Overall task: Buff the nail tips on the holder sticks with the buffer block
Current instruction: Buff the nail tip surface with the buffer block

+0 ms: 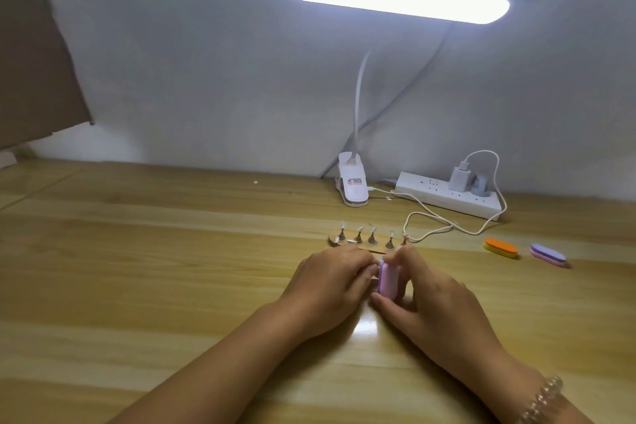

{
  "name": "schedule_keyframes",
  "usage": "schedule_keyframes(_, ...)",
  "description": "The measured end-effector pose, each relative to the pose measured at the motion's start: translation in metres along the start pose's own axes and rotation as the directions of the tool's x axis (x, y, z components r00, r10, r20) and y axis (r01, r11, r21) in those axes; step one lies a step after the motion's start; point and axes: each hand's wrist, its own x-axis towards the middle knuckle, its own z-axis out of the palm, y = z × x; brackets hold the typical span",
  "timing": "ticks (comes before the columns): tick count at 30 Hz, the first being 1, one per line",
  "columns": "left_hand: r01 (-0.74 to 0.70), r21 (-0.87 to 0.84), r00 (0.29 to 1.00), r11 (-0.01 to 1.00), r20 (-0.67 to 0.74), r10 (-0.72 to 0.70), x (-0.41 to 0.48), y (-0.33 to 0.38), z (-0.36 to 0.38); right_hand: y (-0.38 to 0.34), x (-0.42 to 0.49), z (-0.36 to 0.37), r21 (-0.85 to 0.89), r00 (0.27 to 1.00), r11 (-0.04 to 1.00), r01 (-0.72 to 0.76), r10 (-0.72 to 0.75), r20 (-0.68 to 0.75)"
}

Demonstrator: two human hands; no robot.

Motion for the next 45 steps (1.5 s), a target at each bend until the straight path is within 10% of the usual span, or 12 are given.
schedule_keyframes(45,0.007,-0.015,0.999,1.000,0.040,-0.007,-0.0003,-0.0019,0.0016,0.0026,0.0038,-0.0006,0.146,0.993,0.989,-0.006,0.023,-0.118)
